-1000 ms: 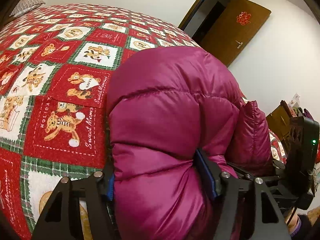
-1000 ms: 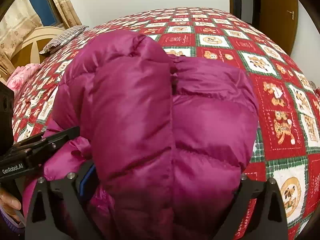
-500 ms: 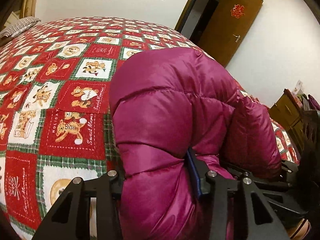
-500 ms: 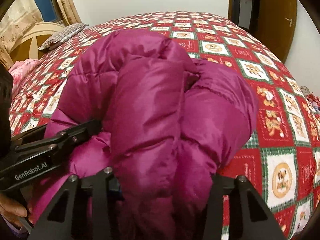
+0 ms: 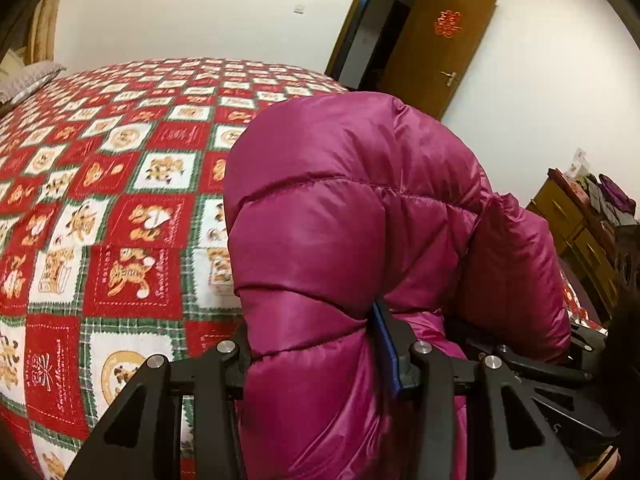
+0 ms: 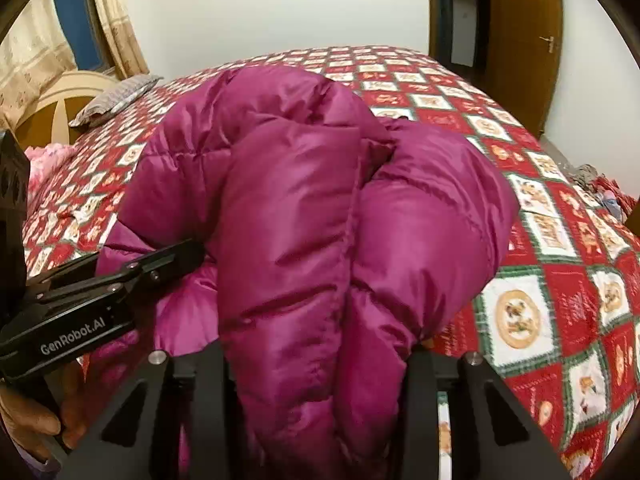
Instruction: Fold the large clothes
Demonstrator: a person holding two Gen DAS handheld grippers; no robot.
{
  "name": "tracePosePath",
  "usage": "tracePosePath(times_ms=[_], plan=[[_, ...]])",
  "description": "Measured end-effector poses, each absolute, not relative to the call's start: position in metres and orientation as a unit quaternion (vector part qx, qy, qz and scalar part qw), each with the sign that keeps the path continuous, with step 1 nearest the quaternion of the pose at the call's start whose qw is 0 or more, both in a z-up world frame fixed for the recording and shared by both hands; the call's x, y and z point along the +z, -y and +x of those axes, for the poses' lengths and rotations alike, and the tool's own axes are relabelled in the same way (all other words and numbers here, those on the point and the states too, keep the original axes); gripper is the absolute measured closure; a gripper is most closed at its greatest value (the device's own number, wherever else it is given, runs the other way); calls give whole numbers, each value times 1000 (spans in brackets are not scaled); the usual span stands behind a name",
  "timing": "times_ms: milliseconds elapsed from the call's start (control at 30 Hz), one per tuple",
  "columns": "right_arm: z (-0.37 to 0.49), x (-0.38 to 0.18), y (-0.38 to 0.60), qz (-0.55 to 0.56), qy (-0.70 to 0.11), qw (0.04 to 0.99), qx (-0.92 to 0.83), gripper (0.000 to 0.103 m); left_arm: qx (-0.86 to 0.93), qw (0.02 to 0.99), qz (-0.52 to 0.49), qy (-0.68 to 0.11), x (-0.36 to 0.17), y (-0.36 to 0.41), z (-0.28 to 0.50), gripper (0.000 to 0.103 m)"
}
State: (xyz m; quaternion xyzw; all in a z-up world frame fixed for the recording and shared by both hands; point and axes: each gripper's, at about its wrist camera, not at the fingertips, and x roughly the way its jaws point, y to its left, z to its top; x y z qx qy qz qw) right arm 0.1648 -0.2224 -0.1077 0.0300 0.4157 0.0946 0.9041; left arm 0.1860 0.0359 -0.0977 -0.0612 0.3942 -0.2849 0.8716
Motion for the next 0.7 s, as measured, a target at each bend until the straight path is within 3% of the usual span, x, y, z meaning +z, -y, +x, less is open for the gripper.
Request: tracePosePath(times_ms=[700], plan=[[133, -78, 277, 31, -385, 922, -19, 64, -359, 860, -21, -362, -61, 35, 155, 57]])
